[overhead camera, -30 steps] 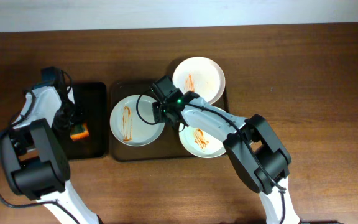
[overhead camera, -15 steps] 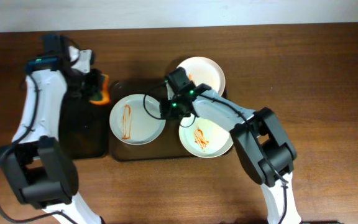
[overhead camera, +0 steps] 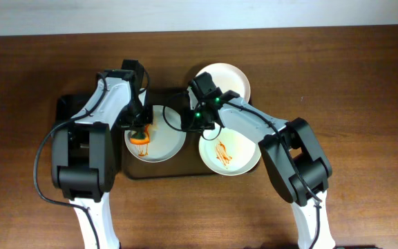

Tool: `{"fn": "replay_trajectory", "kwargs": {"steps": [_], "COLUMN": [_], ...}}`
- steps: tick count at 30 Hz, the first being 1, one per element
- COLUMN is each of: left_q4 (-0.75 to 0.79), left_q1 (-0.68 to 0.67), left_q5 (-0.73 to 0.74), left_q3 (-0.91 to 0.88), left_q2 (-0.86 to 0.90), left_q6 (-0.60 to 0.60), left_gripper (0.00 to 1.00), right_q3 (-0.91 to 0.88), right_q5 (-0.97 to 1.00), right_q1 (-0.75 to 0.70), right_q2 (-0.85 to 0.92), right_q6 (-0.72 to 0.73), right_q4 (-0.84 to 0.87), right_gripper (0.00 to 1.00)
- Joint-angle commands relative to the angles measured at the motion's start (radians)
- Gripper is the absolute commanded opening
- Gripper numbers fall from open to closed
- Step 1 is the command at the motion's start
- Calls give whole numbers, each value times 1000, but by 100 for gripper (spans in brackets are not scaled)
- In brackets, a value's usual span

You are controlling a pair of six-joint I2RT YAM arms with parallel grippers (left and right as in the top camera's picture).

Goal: Clean dirty plates on tray and stack at the side
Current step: 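Hold the left plate with the right gripper and scrub it with the sponge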

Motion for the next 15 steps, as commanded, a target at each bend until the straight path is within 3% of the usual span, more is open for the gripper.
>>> {"fn": "replay_trajectory", "kwargs": {"steps": [1, 3, 9, 10, 11, 12, 13, 15], "left_q4": [-118, -144, 52, 90, 85, 56, 25, -19], "left_q1": [-13, -15, -19, -19, -19, -20, -21, -32], "left_q5": [152, 291, 296, 134, -80, -190, -232, -171], "left_q3": [-28, -28, -29, -29, -29, -29, -29, -29], "left_q2": [54, 54, 65, 74, 82, 83, 83, 85], "left_q6": [142, 256, 239, 98, -122, -284, -402, -471], "left_gripper": [0, 0, 0, 0, 0, 0, 0, 0], "right_q3": [8, 8, 8, 8, 8, 8, 8, 8], "right_q5": [2, 2, 2, 2, 2, 2, 2, 2], "right_q1": [-23, -23, -23, -23, -23, -22, -22, -22], "right_q2": [18, 18, 18, 18, 18, 18, 18, 18], "right_q6": [-6, -6, -6, -6, -5, -5, -5, -5], "right_q4": [-1, 3, 7, 10, 13, 14, 14, 18], "right_gripper": [4, 4, 4, 4, 4, 4, 4, 4]}}
